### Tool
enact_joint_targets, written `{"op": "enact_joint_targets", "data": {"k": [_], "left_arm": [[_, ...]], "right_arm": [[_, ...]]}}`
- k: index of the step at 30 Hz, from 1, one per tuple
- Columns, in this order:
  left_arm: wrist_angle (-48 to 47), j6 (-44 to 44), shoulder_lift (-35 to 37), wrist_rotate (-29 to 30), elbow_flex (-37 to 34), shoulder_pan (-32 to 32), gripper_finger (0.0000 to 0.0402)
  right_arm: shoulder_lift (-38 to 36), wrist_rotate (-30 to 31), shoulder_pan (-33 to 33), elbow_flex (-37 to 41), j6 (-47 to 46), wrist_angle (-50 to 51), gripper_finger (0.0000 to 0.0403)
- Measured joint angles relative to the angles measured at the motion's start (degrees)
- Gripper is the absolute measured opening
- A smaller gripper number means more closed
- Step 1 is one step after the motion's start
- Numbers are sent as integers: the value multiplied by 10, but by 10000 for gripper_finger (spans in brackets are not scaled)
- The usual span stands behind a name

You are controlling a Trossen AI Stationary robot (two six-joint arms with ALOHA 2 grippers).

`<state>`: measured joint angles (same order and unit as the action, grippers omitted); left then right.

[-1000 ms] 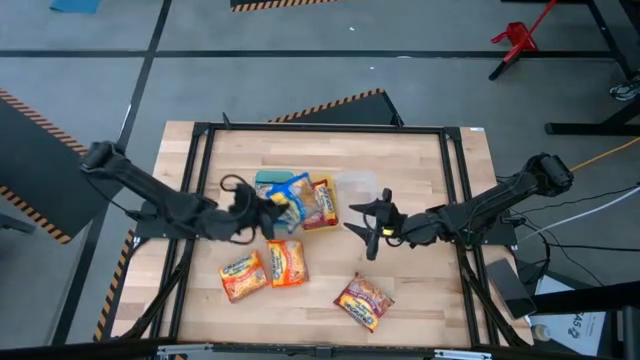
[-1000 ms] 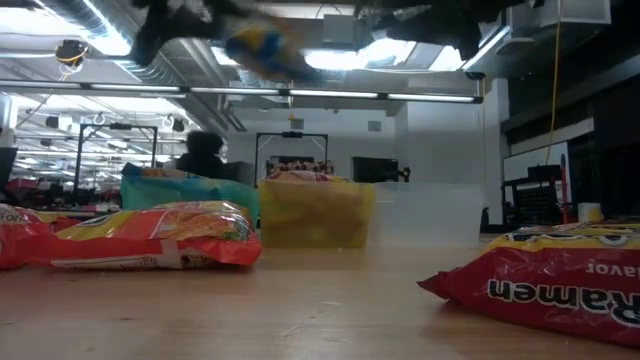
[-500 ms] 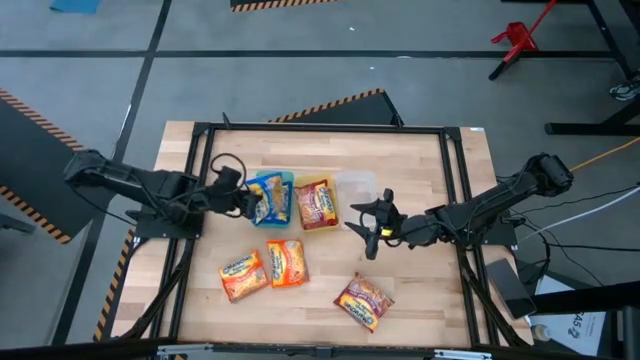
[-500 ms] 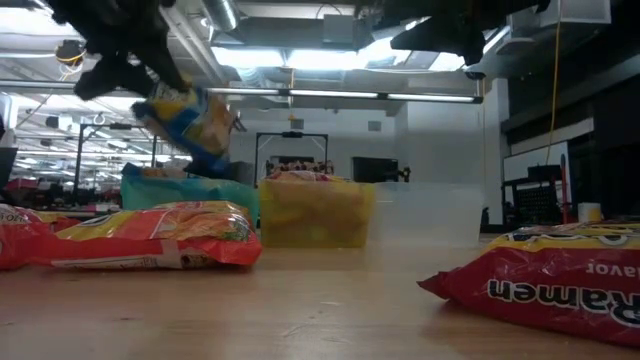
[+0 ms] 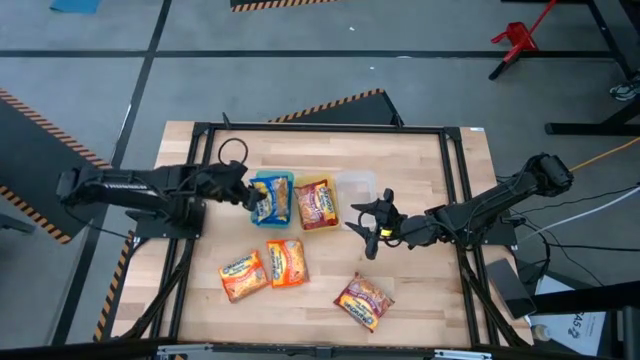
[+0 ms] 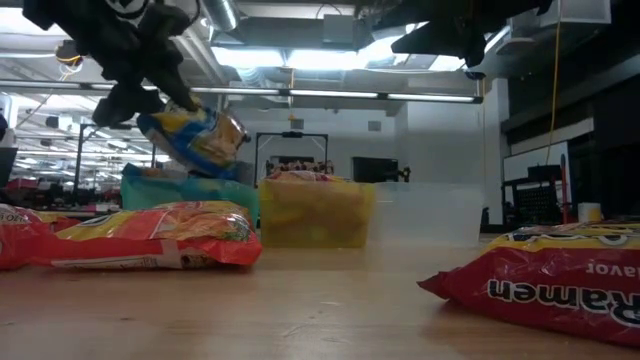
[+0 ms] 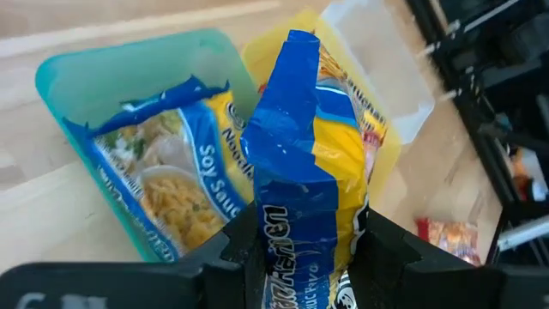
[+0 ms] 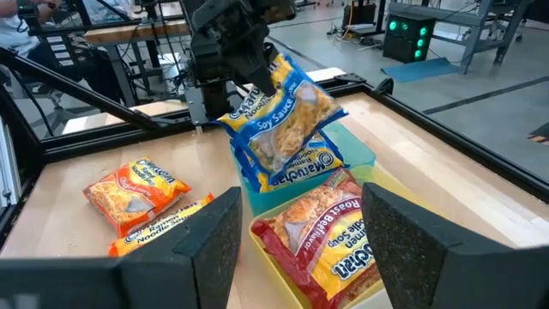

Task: Sort Maruchan noodles
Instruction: Put the blue bag into the green bin

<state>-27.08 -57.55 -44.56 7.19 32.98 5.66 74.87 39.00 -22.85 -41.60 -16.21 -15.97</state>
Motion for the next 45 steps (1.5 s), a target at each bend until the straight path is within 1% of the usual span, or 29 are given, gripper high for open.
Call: {"op": "enact_joint_targets", "data": {"k": [8,11,16,20,23,31,37,45], "left_arm": [[-8,57,-11,-112,0,99,119],[-5,70,-12,-127,0,118,124],[-6,82,-16,-125,0,132,149],[-4,85,-30,-125,0,127,173],[1,99,-43,-124,0,121,183],[-5,127,-76,-116,0,111,187],[-7,132,-75,-101,0,111,187],[-8,147,-75,-106,0,111,187]], "right_arm": [[0,0,0,0,0,10,223],[0,0,0,0,0,15,223],[0,0,0,0,0,17,223],[0,0,0,0,0,19,223],[0,0,0,0,0,26,223],[0,0,0,0,-3,30,223],[0,0,0,0,-3,30,223],[0,0,0,0,-3,37,223]]}}
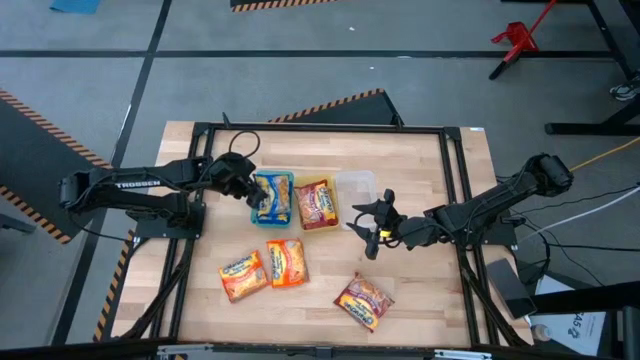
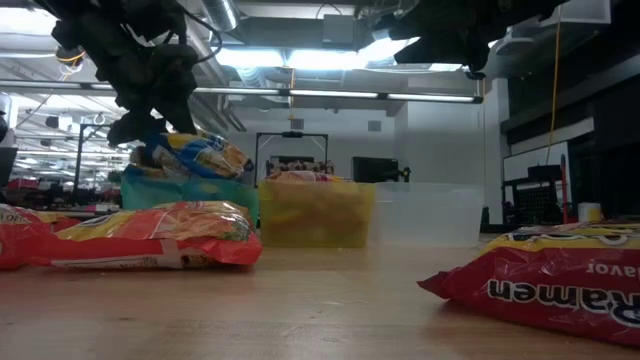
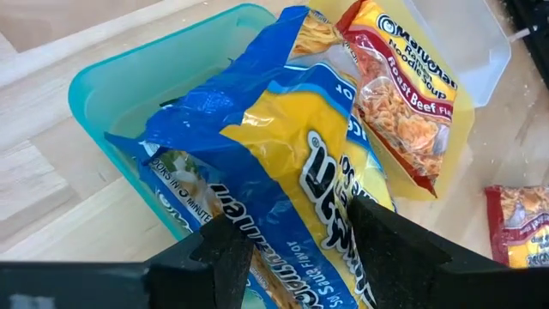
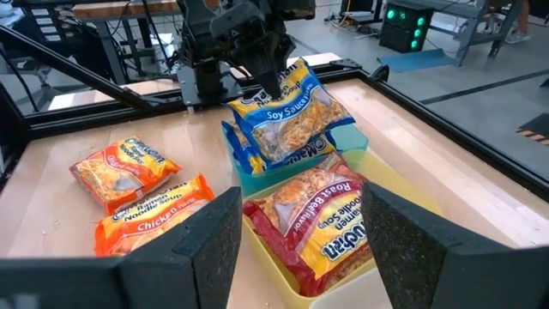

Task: Sort Maruchan noodles
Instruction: Put the blue bag into the green bin

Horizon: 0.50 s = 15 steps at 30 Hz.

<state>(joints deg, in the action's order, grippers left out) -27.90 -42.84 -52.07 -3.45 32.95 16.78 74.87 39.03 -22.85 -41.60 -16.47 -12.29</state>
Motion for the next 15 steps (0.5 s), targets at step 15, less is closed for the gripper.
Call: {"op": "enact_joint_targets", "data": {"k": [15], "left_arm": [[-2,78,1,18,0,0,187]], "right_arm": [[0,0,0,0,0,6,223]]}}
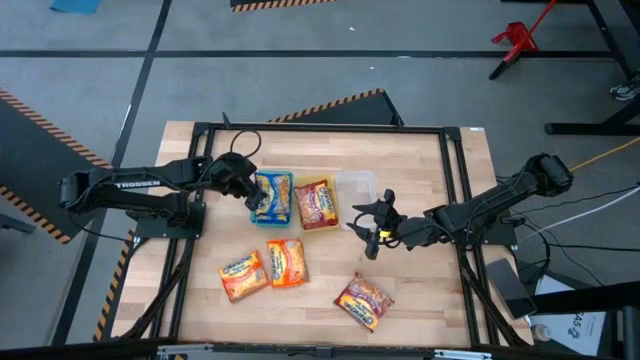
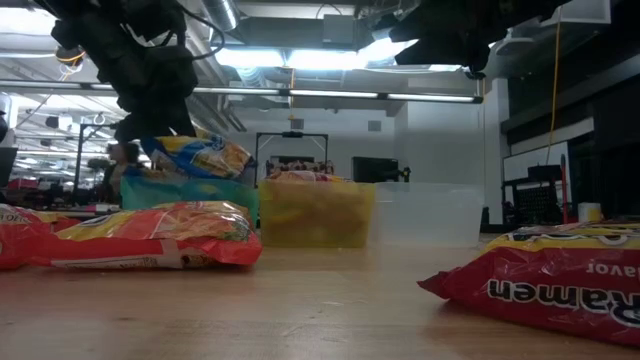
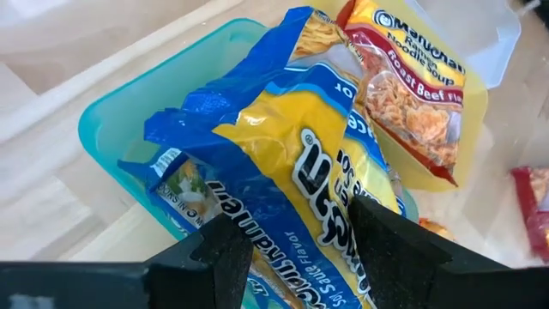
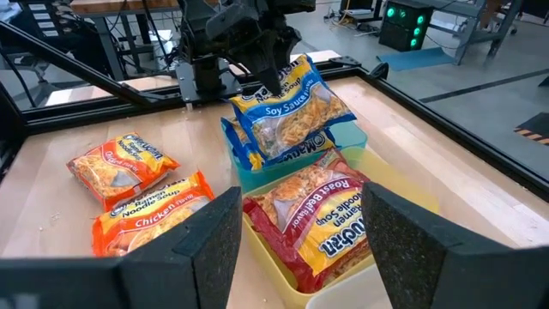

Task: Sort Maruchan noodles
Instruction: Put the blue bag into the green bin

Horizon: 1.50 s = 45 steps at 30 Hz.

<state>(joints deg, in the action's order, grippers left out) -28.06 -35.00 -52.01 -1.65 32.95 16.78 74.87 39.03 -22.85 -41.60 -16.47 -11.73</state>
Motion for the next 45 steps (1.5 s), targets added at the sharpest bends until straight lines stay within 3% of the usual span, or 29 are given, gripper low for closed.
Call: {"op": "enact_joint_targets", "data": {"k": [24,39,45], "left_arm": [[16,-23,0,-32,0,14,189],[16,-19,0,-57,0,38,289],[16,-19,0,-83,0,61,302]], "right_arm": [[0,-2,0,0,-2,24,223],[0,-2,0,0,-2,29,223],[0,-2,0,0,-2,29,223]]}}
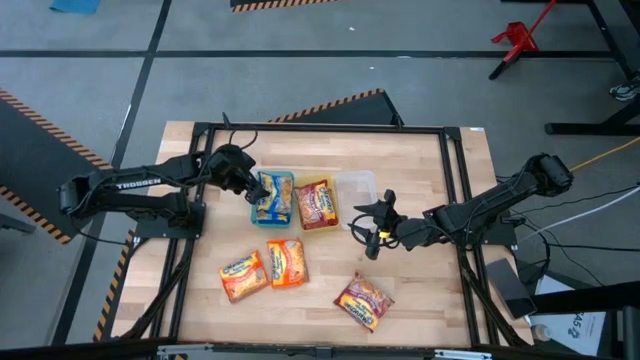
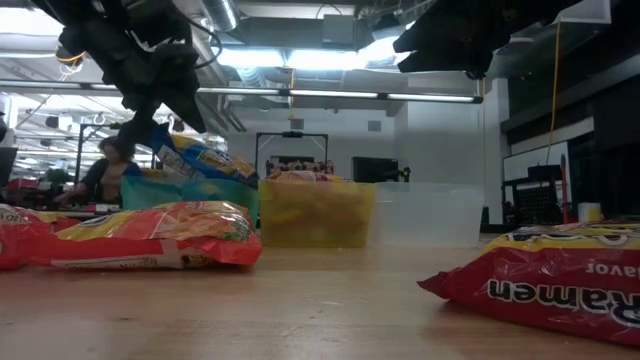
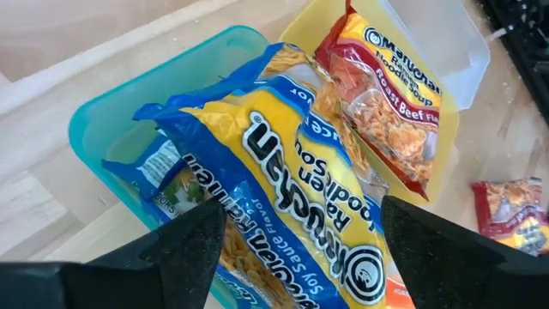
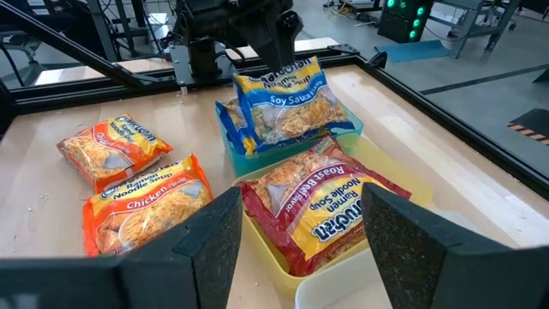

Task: Sort Maruchan noodles
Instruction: Put the blue bag into the green bin, then put the orange bag into the white bin

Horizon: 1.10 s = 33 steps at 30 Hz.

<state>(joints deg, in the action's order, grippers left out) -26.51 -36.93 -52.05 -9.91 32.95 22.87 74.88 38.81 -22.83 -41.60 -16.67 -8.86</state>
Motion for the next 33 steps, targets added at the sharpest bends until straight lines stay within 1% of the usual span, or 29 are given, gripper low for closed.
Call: {"op": "enact_joint_targets", "data": {"k": [3,7,10,12,14,17,19,23,26,29,33], "left_arm": [[0,0,0,-16,0,13,302],[-16,-4,0,-19,0,24,303],[-67,-34,0,-22,0,25,303],[-108,-64,0,-37,0,22,303],[-143,-73,0,-52,0,22,303],[-200,-83,1,-55,0,22,303],[-229,-94,8,-64,0,12,303],[-239,-130,15,-104,0,-43,303],[-237,-162,26,-119,0,-104,303],[-229,-227,31,-112,0,-181,302],[-204,-325,29,-73,0,-291,302]], "right_arm": [[0,0,0,0,0,0,223],[0,0,0,0,0,0,223],[0,-7,0,0,0,0,223],[0,-9,0,0,0,0,223],[0,-9,0,0,0,0,223],[0,-9,0,0,0,0,223],[0,-9,0,0,0,1,223],[0,-20,0,0,-3,6,223],[0,-26,0,0,-18,21,223],[0,-24,0,0,-29,34,223],[0,-24,0,0,-30,32,223]]}}
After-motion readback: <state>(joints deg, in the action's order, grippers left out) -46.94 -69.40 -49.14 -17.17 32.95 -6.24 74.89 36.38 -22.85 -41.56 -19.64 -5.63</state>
